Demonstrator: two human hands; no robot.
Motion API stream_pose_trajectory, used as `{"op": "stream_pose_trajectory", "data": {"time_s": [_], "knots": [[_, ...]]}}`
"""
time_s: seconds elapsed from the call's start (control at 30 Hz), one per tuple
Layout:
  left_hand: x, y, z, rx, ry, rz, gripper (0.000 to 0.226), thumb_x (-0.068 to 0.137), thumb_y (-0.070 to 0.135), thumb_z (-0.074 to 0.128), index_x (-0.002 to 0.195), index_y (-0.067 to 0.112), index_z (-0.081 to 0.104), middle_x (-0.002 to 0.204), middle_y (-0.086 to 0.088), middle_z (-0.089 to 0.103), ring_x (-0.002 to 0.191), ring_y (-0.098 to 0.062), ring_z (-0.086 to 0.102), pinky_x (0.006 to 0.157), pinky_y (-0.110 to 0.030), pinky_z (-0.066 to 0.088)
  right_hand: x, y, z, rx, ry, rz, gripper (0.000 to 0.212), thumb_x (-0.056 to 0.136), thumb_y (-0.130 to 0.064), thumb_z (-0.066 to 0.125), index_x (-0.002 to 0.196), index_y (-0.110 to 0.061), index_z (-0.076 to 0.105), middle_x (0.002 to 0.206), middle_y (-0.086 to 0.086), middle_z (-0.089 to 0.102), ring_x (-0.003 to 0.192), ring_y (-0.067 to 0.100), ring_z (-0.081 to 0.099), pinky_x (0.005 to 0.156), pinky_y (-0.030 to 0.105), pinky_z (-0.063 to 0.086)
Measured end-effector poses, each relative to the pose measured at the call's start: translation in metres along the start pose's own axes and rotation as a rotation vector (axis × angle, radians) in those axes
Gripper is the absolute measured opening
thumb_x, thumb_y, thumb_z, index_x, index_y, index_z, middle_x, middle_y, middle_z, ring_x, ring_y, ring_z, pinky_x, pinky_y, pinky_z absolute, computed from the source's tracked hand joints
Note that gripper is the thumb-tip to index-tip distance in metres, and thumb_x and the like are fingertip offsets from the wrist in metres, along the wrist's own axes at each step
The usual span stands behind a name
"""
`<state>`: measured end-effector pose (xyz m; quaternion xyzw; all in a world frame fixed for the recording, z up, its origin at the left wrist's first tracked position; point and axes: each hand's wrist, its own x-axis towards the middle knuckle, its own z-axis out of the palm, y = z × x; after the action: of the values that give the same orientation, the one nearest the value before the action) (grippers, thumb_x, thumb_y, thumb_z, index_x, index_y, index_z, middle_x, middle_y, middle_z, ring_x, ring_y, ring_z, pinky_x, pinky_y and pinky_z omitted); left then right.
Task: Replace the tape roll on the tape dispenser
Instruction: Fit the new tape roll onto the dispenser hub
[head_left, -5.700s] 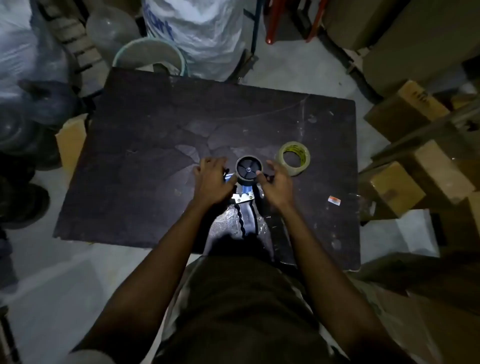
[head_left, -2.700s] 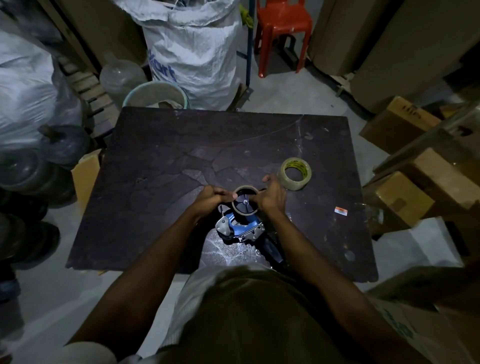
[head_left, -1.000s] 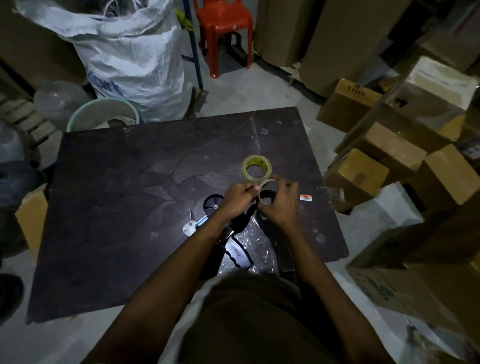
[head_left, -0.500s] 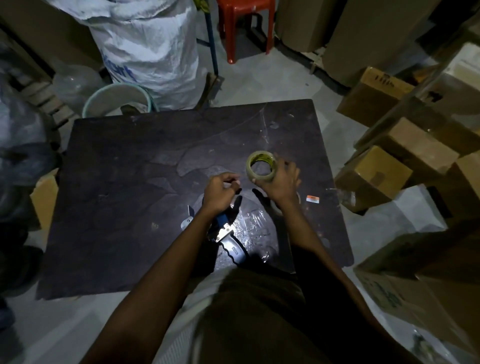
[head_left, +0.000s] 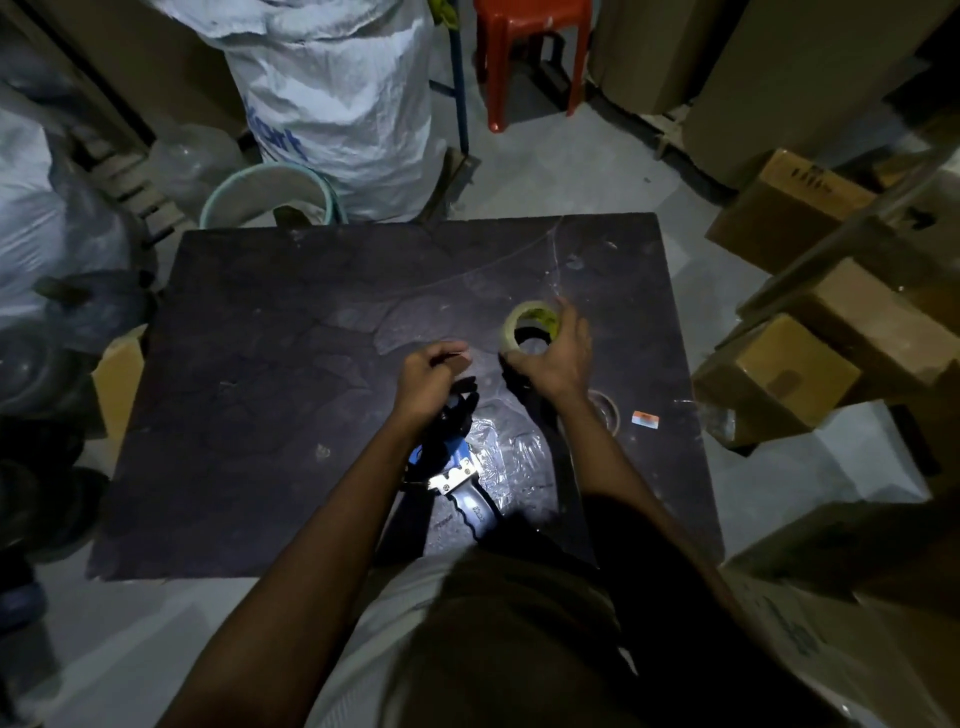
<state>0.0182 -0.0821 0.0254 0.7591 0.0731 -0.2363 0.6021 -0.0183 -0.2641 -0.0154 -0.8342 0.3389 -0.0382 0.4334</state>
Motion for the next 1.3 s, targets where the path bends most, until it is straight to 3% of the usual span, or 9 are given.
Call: {"op": "stream_pose_trajectory", "data": {"time_s": [0.1,0.2,0.33,0.5,0.67,0.83,0.93,1.03,1.3], "knots": [[-0.004,0.020,-0.003,-0.156,-0.039,-0.045,0.027,0.090,0.005,0.065,0.115,0.012,0.072,0.098,0.009,0.073,0.086,0.005,0.067,0.063,-0.008,0.049,-0.013,-0.015,-0.006,0.423,-0.022,0.004,0.100,0.063,-0.020,0.098,0.146,-0.024,0.044,0.138,0.000,0.055,0.121,0.015,0.056,0.104,0.036,0.051],[-0.013,0.035,-0.010,-0.195,-0.124,0.016,0.031,0.092,0.007,0.064,0.120,0.019,0.069,0.105,0.003,0.074,0.096,-0.006,0.068,0.083,-0.024,0.053,-0.033,-0.040,-0.010,0.678,-0.041,0.077,0.073,0.071,-0.010,0.094,0.129,-0.016,0.051,0.124,0.001,0.062,0.104,0.011,0.066,0.085,0.025,0.058],[-0.031,0.038,-0.019,-0.272,-0.167,0.152,0.039,0.093,-0.002,0.063,0.128,0.014,0.060,0.097,-0.003,0.072,0.084,-0.003,0.071,0.069,-0.015,0.053,-0.056,-0.060,-0.013,0.786,-0.102,0.090,0.046,0.081,-0.022,0.089,0.113,-0.007,0.060,0.120,0.016,0.071,0.088,0.014,0.071,0.070,0.027,0.059],[-0.044,0.032,-0.035,-0.288,-0.056,0.219,0.044,0.091,0.000,0.068,0.133,0.003,0.055,0.089,-0.014,0.072,0.073,-0.012,0.071,0.069,-0.025,0.057,-0.069,-0.070,-0.009,0.670,-0.252,-0.063,0.023,0.083,-0.034,0.086,0.088,-0.017,0.072,0.112,0.002,0.075,0.098,0.018,0.071,0.085,0.040,0.058],[-0.049,0.029,-0.050,-0.365,-0.022,0.206,0.042,0.090,-0.001,0.068,0.130,0.001,0.056,0.092,-0.020,0.071,0.080,-0.023,0.070,0.078,-0.038,0.060,-0.077,-0.076,-0.008,0.499,-0.230,-0.181,0.015,0.080,-0.027,0.089,0.089,-0.023,0.078,0.153,-0.001,0.053,0.138,0.011,0.051,0.110,0.029,0.042],[-0.052,0.022,-0.064,-0.469,-0.096,0.117,0.044,0.088,0.002,0.071,0.130,0.005,0.058,0.092,-0.013,0.076,0.080,-0.023,0.073,0.072,-0.034,0.062,-0.084,-0.074,-0.010,0.462,-0.248,-0.233,0.023,0.080,-0.023,0.089,0.097,-0.011,0.081,0.131,-0.006,0.066,0.120,0.004,0.063,0.105,0.035,0.053],[-0.049,0.015,-0.074,-0.360,-0.135,0.101,0.042,0.089,0.005,0.071,0.130,0.010,0.060,0.103,-0.015,0.076,0.090,-0.029,0.074,0.075,-0.035,0.063,-0.092,-0.075,-0.004,0.395,-0.210,-0.276,0.020,0.082,-0.019,0.088,0.098,-0.011,0.080,0.116,-0.005,0.069,0.104,-0.006,0.064,0.092,0.021,0.053],[-0.045,0.005,-0.083,-0.241,-0.107,0.094,0.035,0.090,0.008,0.071,0.124,0.014,0.065,0.113,-0.011,0.073,0.103,-0.025,0.072,0.070,-0.029,0.060,-0.095,-0.071,0.005,0.287,-0.170,-0.313,0.021,0.079,-0.023,0.090,0.098,-0.020,0.081,0.102,-0.013,0.068,0.098,0.008,0.066,0.090,0.032,0.055],[-0.036,-0.012,-0.095,-0.034,-0.119,0.153,0.041,0.088,0.005,0.072,0.126,0.020,0.068,0.105,-0.006,0.070,0.091,-0.016,0.069,0.066,-0.028,0.056,-0.099,-0.068,0.019,0.032,-0.198,-0.369,0.027,0.080,-0.035,0.088,0.100,-0.018,0.083,0.101,-0.009,0.072,0.097,0.011,0.068,0.088,0.034,0.057]]}}
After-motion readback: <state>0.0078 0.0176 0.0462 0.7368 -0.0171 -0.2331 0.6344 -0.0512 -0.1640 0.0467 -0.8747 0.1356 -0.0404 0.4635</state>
